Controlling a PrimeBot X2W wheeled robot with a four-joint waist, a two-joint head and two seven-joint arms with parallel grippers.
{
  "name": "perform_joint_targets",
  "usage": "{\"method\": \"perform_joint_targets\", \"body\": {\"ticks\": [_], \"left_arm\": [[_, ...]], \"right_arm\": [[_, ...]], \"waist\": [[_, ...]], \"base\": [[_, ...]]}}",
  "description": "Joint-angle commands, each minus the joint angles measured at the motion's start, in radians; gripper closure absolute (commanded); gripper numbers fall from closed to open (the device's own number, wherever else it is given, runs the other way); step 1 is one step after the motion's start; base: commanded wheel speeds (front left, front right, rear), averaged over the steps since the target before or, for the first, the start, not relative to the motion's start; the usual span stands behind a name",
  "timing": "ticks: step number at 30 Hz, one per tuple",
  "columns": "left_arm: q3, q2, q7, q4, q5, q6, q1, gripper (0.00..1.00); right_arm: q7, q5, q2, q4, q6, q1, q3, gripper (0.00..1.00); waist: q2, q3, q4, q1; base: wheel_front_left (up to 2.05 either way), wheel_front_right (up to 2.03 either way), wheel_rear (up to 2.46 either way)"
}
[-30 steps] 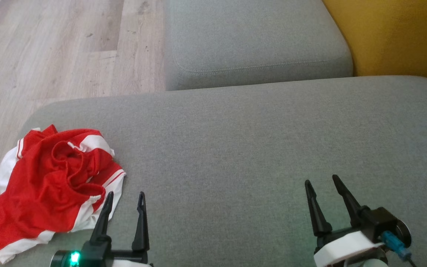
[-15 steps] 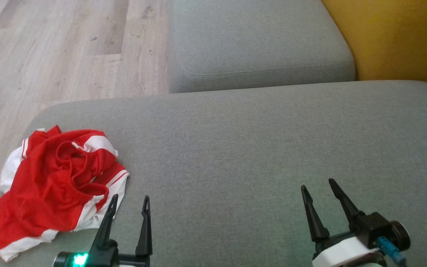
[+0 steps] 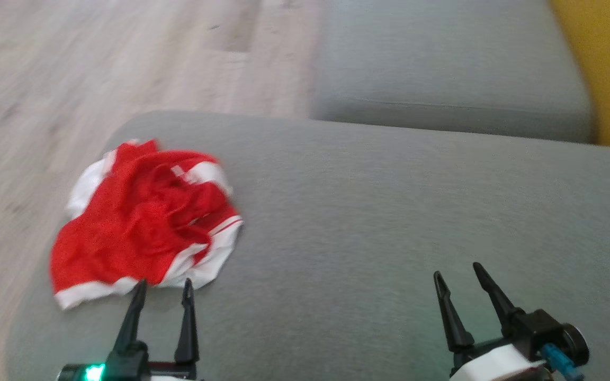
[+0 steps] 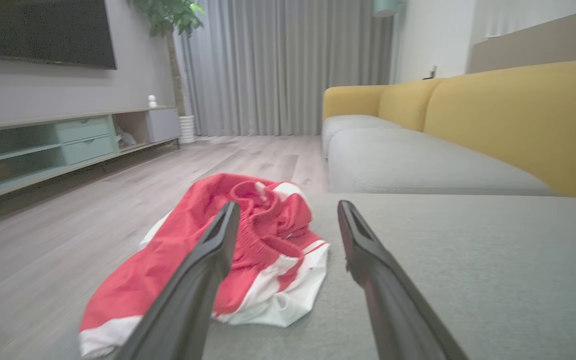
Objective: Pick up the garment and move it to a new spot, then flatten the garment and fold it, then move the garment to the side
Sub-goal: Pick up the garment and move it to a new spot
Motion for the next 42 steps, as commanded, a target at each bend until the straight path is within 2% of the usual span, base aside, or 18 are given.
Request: {"method": "perform_joint_targets", "body": {"ticks": [1,6,10,16,20,23,24,26,31,37,42], "left_arm": [[0.042,-0.004,-0.011,-0.033,0.007,0.003,-0.021,0.0],[0.083,0.004,-0.011,-0.042,0.015,0.0,-0.01,0.0],[0.111,0.01,-0.011,-0.05,0.017,-0.006,-0.006,0.0],[0.16,0.057,-0.011,-0.061,0.037,-0.008,-0.059,0.0],[0.167,0.085,-0.011,-0.084,0.046,-0.019,-0.169,0.0],[0.162,0.104,-0.011,-0.096,0.044,-0.041,-0.291,0.0],[0.153,0.108,-0.011,-0.089,0.037,-0.064,-0.385,0.0],[0.138,0.108,-0.011,-0.062,0.03,-0.094,-0.479,0.0],[0.106,0.079,-0.011,0.152,0.02,-0.128,-0.7,0.0],[0.046,0.034,-0.01,0.521,-0.025,-0.179,-0.898,0.0],[0.025,0.028,0.02,0.781,-0.022,-0.177,-1.008,0.0]], "right_arm": [[-0.011,0.009,-0.008,-0.035,0.008,-0.04,0.016,0.0],[-0.011,0.018,-0.008,-0.03,0.008,-0.038,0.016,0.0],[-0.011,0.02,-0.008,-0.025,0.008,-0.039,0.024,0.0],[-0.011,-0.006,-0.008,-0.019,0.008,-0.064,0.028,0.0],[-0.011,-0.063,-0.008,-0.023,0.008,-0.097,0.001,0.0],[-0.011,-0.127,-0.008,-0.033,0.008,-0.132,-0.015,0.0],[-0.011,-0.175,-0.016,-0.044,0.008,-0.159,-0.016,0.0],[-0.011,-0.201,-0.034,-0.055,0.008,-0.184,-0.024,0.0],[-0.011,-0.229,-0.084,-0.084,0.008,-0.238,-0.054,0.0],[-0.011,-0.247,-0.104,-0.109,0.008,-0.263,-0.073,0.0],[-0.011,-0.26,-0.117,-0.126,0.008,-0.278,-0.055,0.0]], "waist": [[0.0,0.024,0.097,0.0],[0.0,0.039,0.222,0.0],[0.0,0.045,0.291,0.0],[0.0,0.093,0.325,0.0],[0.0,0.176,0.338,0.0],[0.0,0.254,0.333,0.0],[0.0,0.308,0.324,0.0],[0.0,0.361,0.313,0.0],[0.0,0.471,0.278,0.0],[0.0,0.539,0.236,0.0],[0.0,0.561,0.201,0.0]], "base": [[0.0,0.0,0.0],[0.0,0.0,0.0],[0.0,0.0,0.0],[0.0,0.0,0.0],[0.0,0.0,0.0],[0.0,0.0,0.0],[0.0,0.0,0.0],[0.0,0.0,0.0],[0.0,0.0,0.0],[0.0,0.0,0.0],[0.0,0.0,0.0]]}}
